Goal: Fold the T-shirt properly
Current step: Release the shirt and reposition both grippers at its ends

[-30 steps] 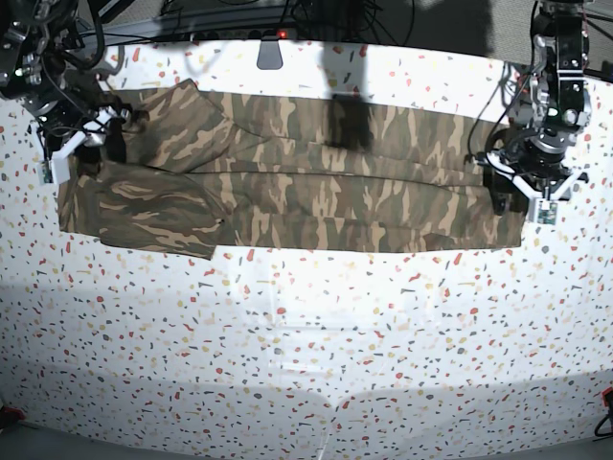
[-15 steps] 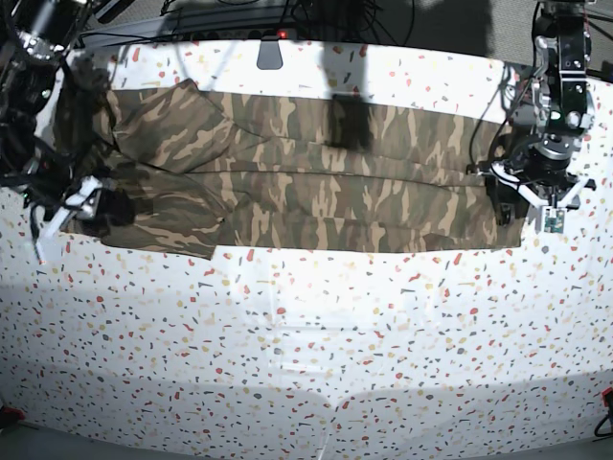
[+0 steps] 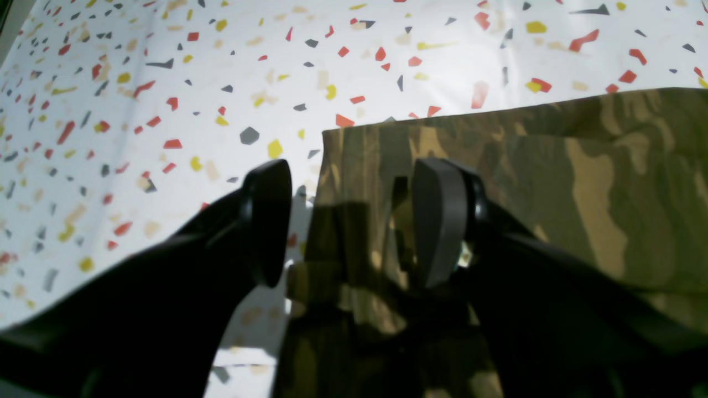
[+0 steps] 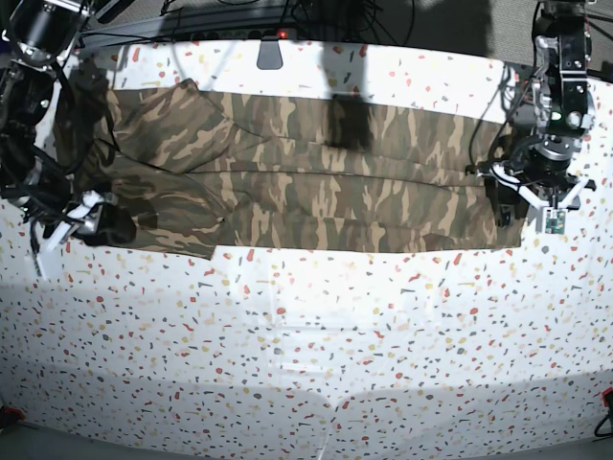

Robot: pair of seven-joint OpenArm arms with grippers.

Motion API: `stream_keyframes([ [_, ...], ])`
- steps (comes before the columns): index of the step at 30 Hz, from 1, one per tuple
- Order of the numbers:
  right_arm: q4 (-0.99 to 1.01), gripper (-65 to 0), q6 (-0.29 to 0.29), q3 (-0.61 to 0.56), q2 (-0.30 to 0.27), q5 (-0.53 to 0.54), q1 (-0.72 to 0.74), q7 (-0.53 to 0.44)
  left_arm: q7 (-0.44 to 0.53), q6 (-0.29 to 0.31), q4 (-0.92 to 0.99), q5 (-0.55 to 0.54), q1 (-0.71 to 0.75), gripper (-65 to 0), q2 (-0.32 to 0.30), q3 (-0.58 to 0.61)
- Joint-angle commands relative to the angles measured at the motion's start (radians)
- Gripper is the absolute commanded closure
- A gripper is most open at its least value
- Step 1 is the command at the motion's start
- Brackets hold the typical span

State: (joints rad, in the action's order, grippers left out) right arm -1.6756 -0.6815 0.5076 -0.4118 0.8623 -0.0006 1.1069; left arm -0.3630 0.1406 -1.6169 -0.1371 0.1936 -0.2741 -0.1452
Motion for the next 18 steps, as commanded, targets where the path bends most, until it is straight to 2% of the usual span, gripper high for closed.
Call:
stream_keyframes([
  [1, -0.003, -33.0, -0.003, -0.003, -0.001, 0.010, -0.002, -0.013, 0.016, -0.003, -0.021, -0.020, -0.011, -33.7, -0.012, -0.006],
  [5, 0.065, -33.0, -0.008, -0.006, 0.039, 0.005, -0.032, -0.029, 0.008, -0.002, -0.021, -0.051, -0.010, -33.7, -0.012, -0.006],
  [9, 0.145, -33.0, -0.017, -0.006, 0.040, -0.015, -0.033, -0.035, -0.037, -0.002, -0.021, -0.064, -0.004, -33.7, -0.012, -0.035],
  [14, 0.175, -33.0, -0.017, -0.006, 0.041, -0.074, -0.034, -0.053, -0.034, 0.003, -0.019, -0.201, 0.023, -33.7, -0.012, -0.166],
  [16, 0.175, -33.0, -0.017, -0.006, 0.041, -0.074, -0.033, -0.055, -0.060, 0.076, -0.017, -0.264, 0.025, -33.7, -0.012, -0.225],
  [18, 0.175, -33.0, -0.017, -0.006, 0.041, -0.074, -0.033, -0.060, -0.138, 0.209, -0.017, -0.354, 0.024, -33.7, -0.012, -0.273],
])
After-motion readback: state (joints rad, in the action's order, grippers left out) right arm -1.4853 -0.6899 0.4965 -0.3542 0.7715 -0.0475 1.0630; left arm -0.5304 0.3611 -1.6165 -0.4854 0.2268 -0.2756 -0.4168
